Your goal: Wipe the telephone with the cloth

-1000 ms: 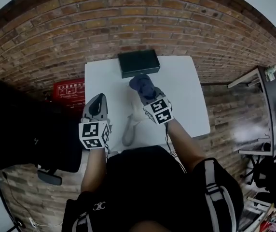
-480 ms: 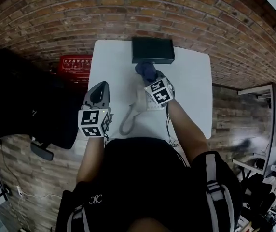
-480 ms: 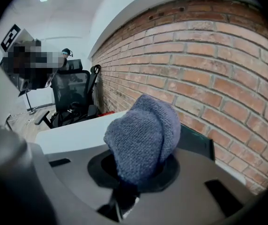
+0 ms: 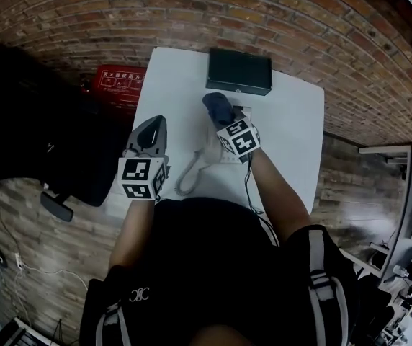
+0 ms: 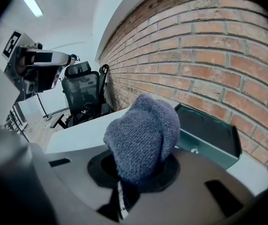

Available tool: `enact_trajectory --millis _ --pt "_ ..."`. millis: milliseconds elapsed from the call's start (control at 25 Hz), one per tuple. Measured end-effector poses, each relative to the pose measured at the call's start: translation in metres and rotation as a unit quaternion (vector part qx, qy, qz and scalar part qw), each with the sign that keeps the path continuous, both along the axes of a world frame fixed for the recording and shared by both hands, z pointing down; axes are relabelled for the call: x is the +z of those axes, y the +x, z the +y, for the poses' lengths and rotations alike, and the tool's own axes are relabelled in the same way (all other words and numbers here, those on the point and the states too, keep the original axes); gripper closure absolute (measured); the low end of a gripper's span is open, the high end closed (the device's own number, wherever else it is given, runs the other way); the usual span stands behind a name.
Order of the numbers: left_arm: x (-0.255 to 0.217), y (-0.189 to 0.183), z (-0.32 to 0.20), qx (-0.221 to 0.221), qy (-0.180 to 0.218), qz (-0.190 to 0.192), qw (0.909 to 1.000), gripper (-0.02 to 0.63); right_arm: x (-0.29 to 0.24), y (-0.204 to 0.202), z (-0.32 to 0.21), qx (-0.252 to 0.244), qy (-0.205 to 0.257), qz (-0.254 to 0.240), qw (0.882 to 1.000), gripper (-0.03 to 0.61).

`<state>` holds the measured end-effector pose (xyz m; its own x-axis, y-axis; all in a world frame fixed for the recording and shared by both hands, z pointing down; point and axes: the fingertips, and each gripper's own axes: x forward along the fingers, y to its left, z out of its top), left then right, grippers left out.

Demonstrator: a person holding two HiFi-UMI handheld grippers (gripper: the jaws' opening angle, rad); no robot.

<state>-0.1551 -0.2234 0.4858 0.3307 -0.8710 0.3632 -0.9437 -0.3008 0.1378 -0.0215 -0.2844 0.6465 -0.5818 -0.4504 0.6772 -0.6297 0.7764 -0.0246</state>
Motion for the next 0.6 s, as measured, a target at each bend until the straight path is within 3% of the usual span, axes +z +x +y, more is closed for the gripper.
enact_trajectory --millis 600 --pt "0.001 0.004 0.007 0.002 -0.003 0.014 0.9999 0.618 0.005 -0.005 0.068 -0.041 -0.039 -0.036 0.998 0.541"
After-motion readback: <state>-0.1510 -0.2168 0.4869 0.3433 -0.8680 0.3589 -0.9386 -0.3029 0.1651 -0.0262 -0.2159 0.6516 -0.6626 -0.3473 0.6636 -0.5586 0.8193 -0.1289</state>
